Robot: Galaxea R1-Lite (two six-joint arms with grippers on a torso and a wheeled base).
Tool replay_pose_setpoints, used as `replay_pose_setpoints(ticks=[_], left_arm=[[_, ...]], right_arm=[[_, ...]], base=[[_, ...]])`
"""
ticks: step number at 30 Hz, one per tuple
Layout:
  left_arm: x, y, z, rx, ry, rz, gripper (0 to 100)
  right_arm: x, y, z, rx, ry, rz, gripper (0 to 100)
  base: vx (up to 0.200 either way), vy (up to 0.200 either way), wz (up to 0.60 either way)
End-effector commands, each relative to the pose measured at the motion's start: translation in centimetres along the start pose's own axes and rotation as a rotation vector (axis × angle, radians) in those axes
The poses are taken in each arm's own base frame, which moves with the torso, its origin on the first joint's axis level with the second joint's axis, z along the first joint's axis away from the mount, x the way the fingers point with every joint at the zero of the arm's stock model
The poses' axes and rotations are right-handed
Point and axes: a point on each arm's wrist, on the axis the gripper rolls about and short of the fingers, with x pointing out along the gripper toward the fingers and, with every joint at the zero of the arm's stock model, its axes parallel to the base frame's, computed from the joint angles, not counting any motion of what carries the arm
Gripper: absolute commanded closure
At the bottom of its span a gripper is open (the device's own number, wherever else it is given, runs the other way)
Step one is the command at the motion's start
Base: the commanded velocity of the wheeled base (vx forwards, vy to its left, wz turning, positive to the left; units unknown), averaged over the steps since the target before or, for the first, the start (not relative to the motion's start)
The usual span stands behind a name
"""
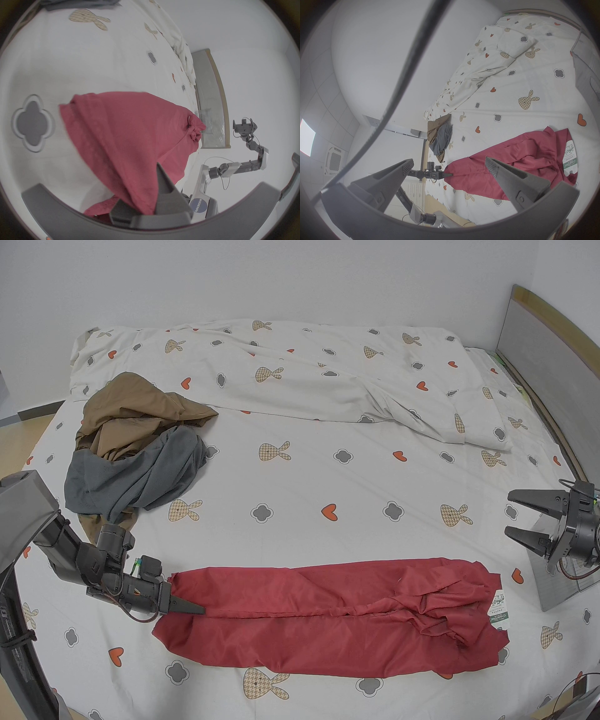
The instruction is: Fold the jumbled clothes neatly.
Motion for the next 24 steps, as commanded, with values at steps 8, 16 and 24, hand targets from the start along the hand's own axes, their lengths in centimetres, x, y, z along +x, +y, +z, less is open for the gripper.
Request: replay_pose_setpoints(ticks=[8, 16, 24], left_arm=[[-7.1, 3.4, -0.1, -0.076, -0.191, 0.125, 100], [-11.7, 3.4, 0.0, -0.131, -0.276, 0.188, 100], [-14.4, 1.7, 0.4, -0.159, -0.245, 0.409, 100]], right_arm=[[0.0, 0.0, 0.0, 0.001, 0.001, 0.000, 0], [0.1, -0.1, 0.0, 0.004, 0.005, -0.002, 0], [0.3, -0.1, -0.1, 0.005, 0.013, 0.002, 0]], base=[[0.000, 0.000, 0.00], [0.000, 0.000, 0.00], [0.000, 0.000, 0.00]])
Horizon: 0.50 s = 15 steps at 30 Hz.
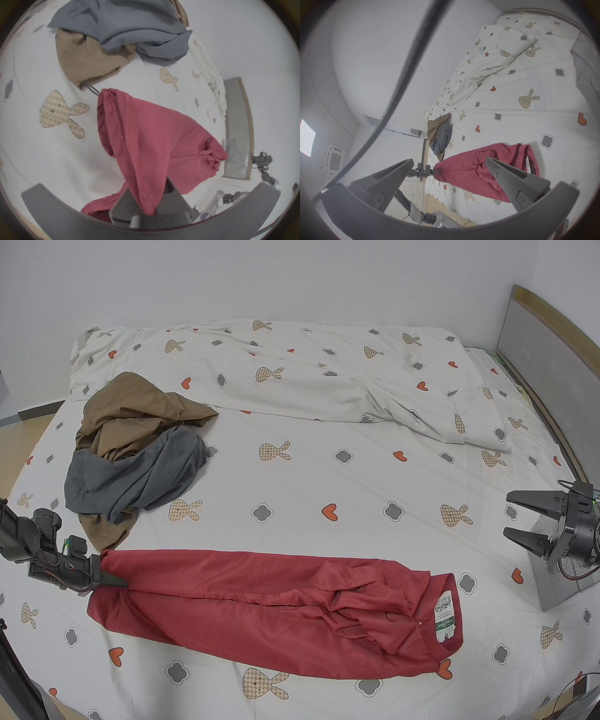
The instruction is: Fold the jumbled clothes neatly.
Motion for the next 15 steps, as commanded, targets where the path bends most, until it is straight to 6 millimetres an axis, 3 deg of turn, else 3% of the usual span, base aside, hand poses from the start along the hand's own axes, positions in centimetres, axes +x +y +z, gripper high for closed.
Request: replay_pose_setpoints(ticks=[1, 10, 14, 15], left_arm=[[-2.5, -1.3, 0.9, 0.060, -0.046, 0.156, 100], [-2.6, -1.1, 0.8, 0.089, -0.004, 0.404, 100], [-1.6, -2.8, 0.5, 0.134, 0.035, 0.432, 100], [-1.7, -4.2, 0.4, 0.153, 0.053, 0.419, 100]], right_arm=[[0.2, 0.0, -0.1, 0.002, 0.009, 0.002, 0], [0.2, 0.0, -0.1, 0.001, 0.008, 0.003, 0], [0.1, 0.1, -0.1, 0.000, 0.008, 0.004, 0], [0.1, 0.1, -0.1, 0.000, 0.008, 0.004, 0]], base=[[0.000, 0.000, 0.00], [0.000, 0.000, 0.00], [0.000, 0.000, 0.00], [0.000, 0.000, 0.00]])
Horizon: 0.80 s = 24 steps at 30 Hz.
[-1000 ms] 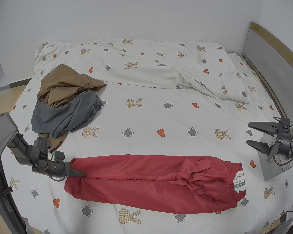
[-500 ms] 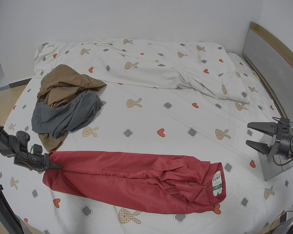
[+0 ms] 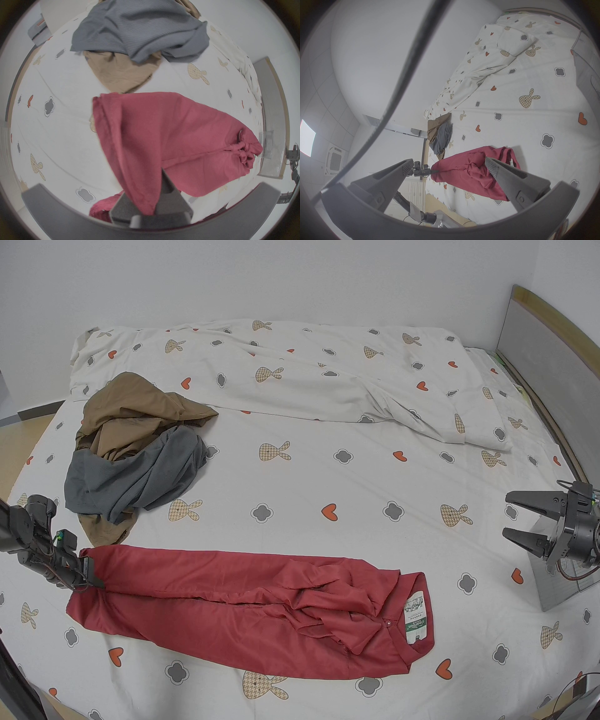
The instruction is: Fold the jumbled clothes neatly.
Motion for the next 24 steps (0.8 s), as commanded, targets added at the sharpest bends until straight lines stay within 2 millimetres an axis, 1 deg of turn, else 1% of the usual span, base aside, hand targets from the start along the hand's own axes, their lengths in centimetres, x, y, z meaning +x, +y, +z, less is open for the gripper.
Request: replay_pose_setpoints(ticks=[1, 3, 7, 8, 10, 12, 15, 16, 17, 18, 24], left_arm=[[-1.2, -3.5, 0.1, 0.073, 0.035, -0.022, 100], [-2.3, -5.5, 0.7, 0.087, 0.062, -0.044, 100], [-5.4, -10.1, 1.9, 0.112, 0.123, -0.093, 100], [-5.7, -10.7, 1.9, 0.119, 0.127, -0.099, 100], [-7.3, -13.9, 2.1, 0.171, 0.150, -0.133, 100], [-8.2, -16.1, 2.1, 0.204, 0.160, -0.158, 100], [-8.9, -19.3, 2.1, 0.226, 0.162, -0.176, 100], [-9.0, -19.9, 2.1, 0.233, 0.160, -0.176, 100], [-9.0, -19.9, 2.1, 0.233, 0.160, -0.176, 100], [-8.9, -21.8, 1.9, 0.263, 0.155, -0.172, 100], [-8.1, -26.2, 1.1, 0.339, 0.174, -0.210, 100]], right_arm=[[0.0, 0.0, 0.0, 0.000, 0.001, 0.001, 0], [0.0, 0.0, 0.0, -0.001, 0.000, 0.001, 0], [-0.1, 0.1, 0.0, -0.004, -0.003, 0.003, 0], [-0.1, 0.1, 0.0, -0.005, -0.003, 0.003, 0], [-0.1, 0.1, 0.0, -0.005, -0.005, 0.002, 0], [-0.1, 0.1, 0.0, -0.007, -0.005, 0.002, 0], [-0.1, 0.2, 0.0, -0.008, -0.006, 0.003, 0], [-0.1, 0.2, 0.0, -0.008, -0.006, 0.003, 0], [-0.1, 0.2, 0.0, -0.008, -0.006, 0.003, 0], [-0.1, 0.1, 0.0, -0.007, -0.005, 0.002, 0], [-0.1, 0.2, 0.0, -0.007, -0.005, 0.004, 0]], base=[[0.000, 0.000, 0.00], [0.000, 0.000, 0.00], [0.000, 0.000, 0.00], [0.000, 0.000, 0.00], [0.000, 0.000, 0.00], [0.000, 0.000, 0.00], [0.000, 0.000, 0.00], [0.000, 0.000, 0.00], [0.000, 0.000, 0.00], [0.000, 0.000, 0.00], [0.000, 0.000, 0.00]])
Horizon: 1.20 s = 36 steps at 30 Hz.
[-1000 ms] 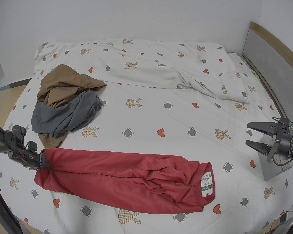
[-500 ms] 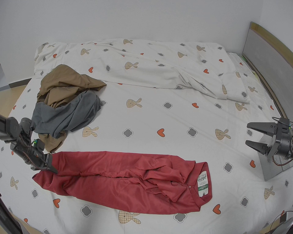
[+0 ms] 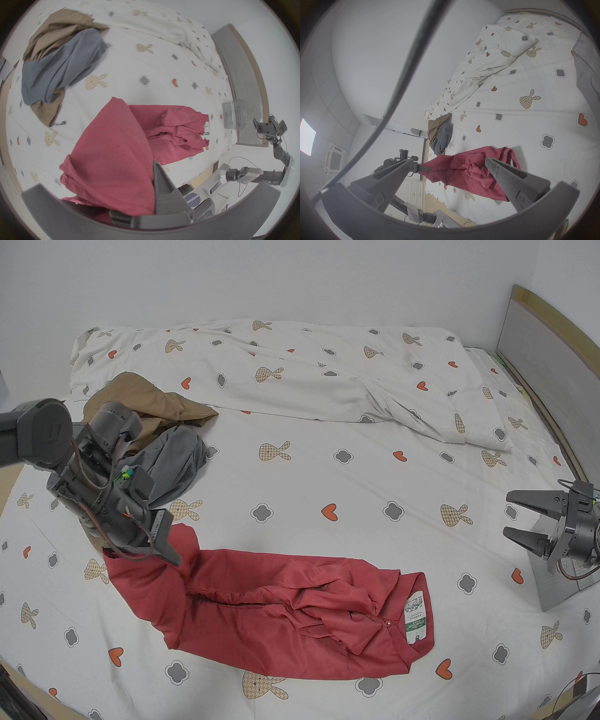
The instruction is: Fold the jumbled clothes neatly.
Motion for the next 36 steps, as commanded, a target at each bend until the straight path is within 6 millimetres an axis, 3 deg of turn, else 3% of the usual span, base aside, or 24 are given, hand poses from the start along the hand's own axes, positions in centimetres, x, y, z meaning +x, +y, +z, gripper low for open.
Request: replay_pose_setpoints(ticks=[1, 7, 18, 19, 22, 23, 36], left_arm=[[0.7, -4.5, 0.6, 0.079, -0.002, -0.034, 100], [2.4, -8.0, 0.2, 0.162, 0.031, -0.078, 100], [5.2, -12.4, 1.1, 0.199, 0.046, -0.111, 100], [6.2, -13.9, 1.1, 0.210, 0.045, -0.095, 100], [6.8, -14.5, 1.3, 0.222, 0.041, -0.084, 100], [7.6, -15.7, 1.6, 0.233, 0.032, -0.083, 100], [10.2, -19.5, 1.1, 0.281, 0.052, -0.121, 100]], right_arm=[[0.0, 0.0, 0.0, -0.002, 0.001, 0.002, 0], [0.0, 0.1, 0.0, -0.003, 0.000, 0.002, 0], [-0.1, 0.2, 0.0, -0.005, -0.002, 0.004, 0], [-0.1, 0.1, 0.1, -0.005, -0.007, 0.003, 0], [-0.1, 0.2, 0.1, -0.006, -0.008, 0.003, 0], [-0.1, 0.2, 0.1, -0.006, -0.009, 0.003, 0], [-0.2, 0.1, 0.2, -0.005, -0.013, 0.000, 0]], base=[[0.000, 0.000, 0.00], [0.000, 0.000, 0.00], [0.000, 0.000, 0.00], [0.000, 0.000, 0.00], [0.000, 0.000, 0.00], [0.000, 0.000, 0.00], [0.000, 0.000, 0.00]])
